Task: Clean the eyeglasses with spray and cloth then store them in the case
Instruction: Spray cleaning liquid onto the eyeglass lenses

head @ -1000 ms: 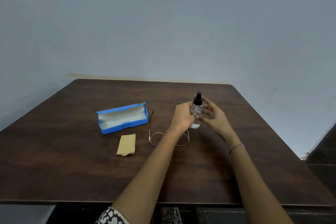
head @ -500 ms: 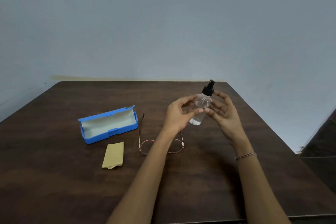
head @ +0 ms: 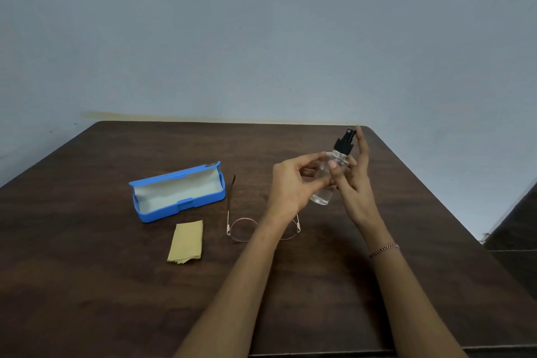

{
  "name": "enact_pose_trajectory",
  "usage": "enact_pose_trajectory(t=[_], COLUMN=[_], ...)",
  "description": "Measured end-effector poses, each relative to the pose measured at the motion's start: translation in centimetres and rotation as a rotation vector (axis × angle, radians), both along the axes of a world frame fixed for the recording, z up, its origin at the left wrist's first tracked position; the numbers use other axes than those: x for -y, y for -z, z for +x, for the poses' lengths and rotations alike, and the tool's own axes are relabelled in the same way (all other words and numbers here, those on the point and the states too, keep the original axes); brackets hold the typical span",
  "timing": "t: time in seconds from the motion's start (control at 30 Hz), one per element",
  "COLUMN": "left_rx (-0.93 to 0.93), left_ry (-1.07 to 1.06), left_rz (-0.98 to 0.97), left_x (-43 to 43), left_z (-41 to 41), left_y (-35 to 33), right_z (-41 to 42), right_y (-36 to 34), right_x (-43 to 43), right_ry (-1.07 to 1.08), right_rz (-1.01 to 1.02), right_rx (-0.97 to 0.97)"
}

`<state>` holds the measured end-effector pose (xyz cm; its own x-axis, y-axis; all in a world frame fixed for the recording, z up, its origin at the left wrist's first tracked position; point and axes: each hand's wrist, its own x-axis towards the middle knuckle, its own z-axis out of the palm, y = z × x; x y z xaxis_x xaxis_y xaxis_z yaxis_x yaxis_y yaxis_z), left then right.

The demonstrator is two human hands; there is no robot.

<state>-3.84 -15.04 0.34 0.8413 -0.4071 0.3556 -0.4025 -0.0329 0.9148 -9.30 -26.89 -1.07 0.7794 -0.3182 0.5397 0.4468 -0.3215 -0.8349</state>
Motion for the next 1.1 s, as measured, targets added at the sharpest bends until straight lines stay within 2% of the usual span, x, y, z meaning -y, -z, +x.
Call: enact_pose_trajectory(t=[0.27, 0.37, 0.5, 0.57, 0.63, 0.77, 0.93, 1.1], left_rx=[0.040, 0.026, 0.096, 0.076, 0.045, -0.074, -0.217, -0.285], left_ry=[0.017, -0.184, -0.528, -0.590, -0.614, -0.589, -0.523, -0.473], left_rz=[0.192, 0.218, 0.761, 0.923, 0.997, 1.062, 1.005, 0.963], left_x=[-1.6, -4.0, -8.4, -9.8, -10.5, -11.0, -10.9, -10.4], left_z=[-0.6, 0.0, 0.4, 0.0, -0.3, -0.4, -0.6, -0.8], left_y=[-1.4, -2.1, -1.8, -1.5, -1.2, -0.4, 0.5, 0.0], right_z=[0.6, 0.3, 0.4, 0.3, 0.1, -0.1, -0.3, -0.3], right_y=[0.5, 0.3, 0.3, 0.3, 0.3, 0.3, 0.2, 0.2], right_x=[0.6, 1.1, 1.7, 1.4, 1.3, 1.3, 1.3, 1.2], right_ry=[0.097, 0.107, 0.204, 0.213, 0.187, 0.165, 0.212, 0.219], right_rz=[0.069, 0.195, 0.250, 0.245, 0.253, 0.289, 0.300, 0.291], right_rx=[0.066, 0.092, 0.083, 0.076, 0.088, 0.093, 0.065, 0.063])
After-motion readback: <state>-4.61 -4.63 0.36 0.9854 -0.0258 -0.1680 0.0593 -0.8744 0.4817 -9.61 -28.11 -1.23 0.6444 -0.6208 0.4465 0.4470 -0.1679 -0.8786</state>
